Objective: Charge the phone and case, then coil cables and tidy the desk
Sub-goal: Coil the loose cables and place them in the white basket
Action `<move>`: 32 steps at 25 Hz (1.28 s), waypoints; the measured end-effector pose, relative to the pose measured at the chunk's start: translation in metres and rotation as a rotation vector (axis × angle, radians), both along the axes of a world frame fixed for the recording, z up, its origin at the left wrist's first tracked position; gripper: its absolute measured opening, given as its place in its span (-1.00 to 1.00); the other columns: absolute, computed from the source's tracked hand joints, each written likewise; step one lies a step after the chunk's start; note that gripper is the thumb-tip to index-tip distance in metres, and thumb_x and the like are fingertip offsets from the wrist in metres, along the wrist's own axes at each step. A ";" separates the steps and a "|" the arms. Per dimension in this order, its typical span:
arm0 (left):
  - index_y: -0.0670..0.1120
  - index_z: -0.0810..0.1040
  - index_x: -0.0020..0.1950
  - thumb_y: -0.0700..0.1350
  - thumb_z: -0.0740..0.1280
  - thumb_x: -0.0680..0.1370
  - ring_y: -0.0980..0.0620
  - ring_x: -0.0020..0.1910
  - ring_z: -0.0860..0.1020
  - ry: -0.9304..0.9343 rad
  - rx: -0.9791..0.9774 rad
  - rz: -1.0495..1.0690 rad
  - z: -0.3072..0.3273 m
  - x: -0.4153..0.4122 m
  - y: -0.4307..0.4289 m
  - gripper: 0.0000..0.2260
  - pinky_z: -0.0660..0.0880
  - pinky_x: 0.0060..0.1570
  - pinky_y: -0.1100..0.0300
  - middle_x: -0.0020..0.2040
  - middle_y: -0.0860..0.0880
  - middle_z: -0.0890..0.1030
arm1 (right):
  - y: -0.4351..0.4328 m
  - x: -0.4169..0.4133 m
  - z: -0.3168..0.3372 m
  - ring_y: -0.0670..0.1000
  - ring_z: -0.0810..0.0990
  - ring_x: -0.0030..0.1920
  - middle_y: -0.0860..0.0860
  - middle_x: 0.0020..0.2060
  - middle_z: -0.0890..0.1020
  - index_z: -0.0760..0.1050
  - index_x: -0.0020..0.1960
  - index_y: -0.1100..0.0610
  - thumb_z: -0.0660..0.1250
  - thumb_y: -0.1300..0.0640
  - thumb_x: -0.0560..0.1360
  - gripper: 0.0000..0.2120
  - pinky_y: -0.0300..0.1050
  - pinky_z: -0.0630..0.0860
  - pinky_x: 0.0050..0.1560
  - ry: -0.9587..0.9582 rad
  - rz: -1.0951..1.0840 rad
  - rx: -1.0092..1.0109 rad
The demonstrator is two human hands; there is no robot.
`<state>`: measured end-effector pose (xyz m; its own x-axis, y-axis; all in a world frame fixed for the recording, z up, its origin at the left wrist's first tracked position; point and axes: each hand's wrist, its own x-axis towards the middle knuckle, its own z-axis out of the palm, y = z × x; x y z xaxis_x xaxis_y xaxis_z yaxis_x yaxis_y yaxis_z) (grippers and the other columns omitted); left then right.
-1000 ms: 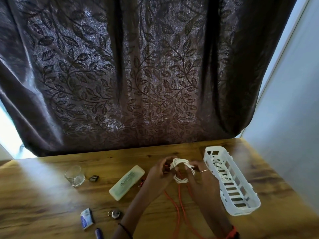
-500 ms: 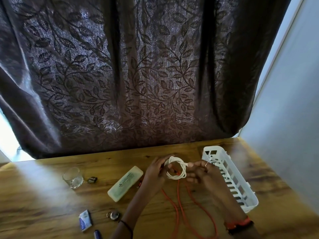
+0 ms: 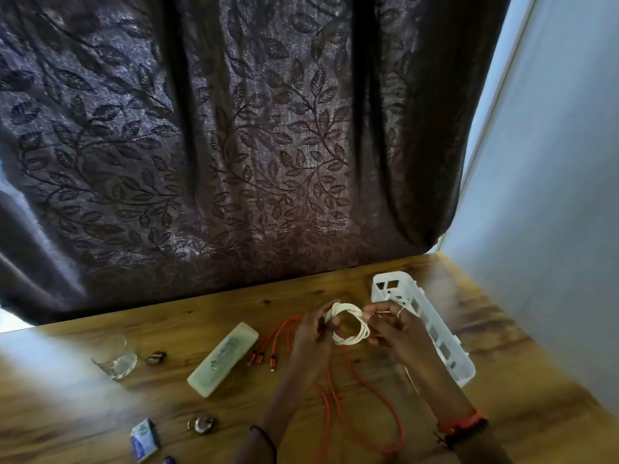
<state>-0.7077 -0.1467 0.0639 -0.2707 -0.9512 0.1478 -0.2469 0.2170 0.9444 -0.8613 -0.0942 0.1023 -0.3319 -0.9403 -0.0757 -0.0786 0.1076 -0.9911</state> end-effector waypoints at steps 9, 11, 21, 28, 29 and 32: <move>0.07 0.48 0.23 -0.06 0.33 0.55 0.06 0.08 0.56 -0.007 0.303 -0.241 0.006 -0.083 0.003 -0.74 0.50 0.02 0.25 0.07 0.03 0.59 | -0.015 -0.112 0.000 -0.28 0.61 -0.35 -0.01 -0.15 0.69 0.66 -0.05 0.03 0.46 0.19 0.40 -0.85 -0.42 0.51 -0.29 0.504 0.107 0.188; 0.03 0.50 0.23 -0.07 0.31 0.56 0.05 0.12 0.54 0.000 0.351 -0.241 0.005 -0.101 0.002 -0.76 0.48 0.08 0.23 0.07 0.04 0.56 | -0.024 -0.138 -0.003 -0.28 0.58 -0.45 0.00 -0.22 0.68 0.66 -0.02 0.13 0.43 0.24 0.42 -0.85 -0.47 0.45 -0.37 0.588 0.147 0.251; 0.00 0.37 0.33 -0.14 0.35 0.52 -0.08 0.16 0.55 -0.172 0.540 -0.080 -0.044 -0.142 -0.006 -0.61 0.48 0.18 -0.01 0.15 -0.08 0.58 | -0.079 -0.167 -0.032 0.04 0.59 0.08 0.05 0.11 0.64 0.64 0.08 0.15 0.37 0.30 0.44 -0.77 -0.29 0.40 0.11 0.986 0.489 0.279; -0.01 0.35 0.37 -0.16 0.29 0.56 0.10 -0.02 0.49 -0.190 0.523 -0.049 -0.040 -0.143 -0.003 -0.62 0.38 -0.23 0.41 0.17 -0.04 0.57 | -0.105 -0.155 -0.051 0.05 0.57 0.12 0.09 0.12 0.63 0.62 0.09 0.19 0.39 0.30 0.42 -0.75 -0.26 0.42 0.10 1.021 0.757 0.365; -0.01 0.34 0.38 -0.16 0.29 0.56 0.09 -0.03 0.49 -0.188 0.524 -0.047 -0.041 -0.143 -0.005 -0.61 0.39 -0.23 0.40 0.17 -0.05 0.57 | -0.106 -0.154 -0.053 0.04 0.57 0.12 0.10 0.13 0.63 0.62 0.10 0.20 0.38 0.31 0.43 -0.75 -0.29 0.40 0.08 1.016 0.778 0.373; -0.02 0.33 0.39 -0.15 0.31 0.55 0.07 -0.01 0.53 -0.176 0.541 -0.036 -0.043 -0.146 -0.006 -0.58 0.50 -0.07 0.26 0.18 -0.06 0.58 | -0.107 -0.154 -0.056 0.04 0.59 0.10 0.12 0.11 0.64 0.61 0.11 0.22 0.37 0.33 0.43 -0.74 -0.30 0.43 0.06 1.002 0.791 0.374</move>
<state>-0.8537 -0.1523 0.0211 -0.2808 -0.8687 -0.4082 -0.4120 -0.2750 0.8687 -1.0153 -0.2015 0.0467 0.2274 -0.8806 -0.4158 -0.9195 -0.0535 -0.3895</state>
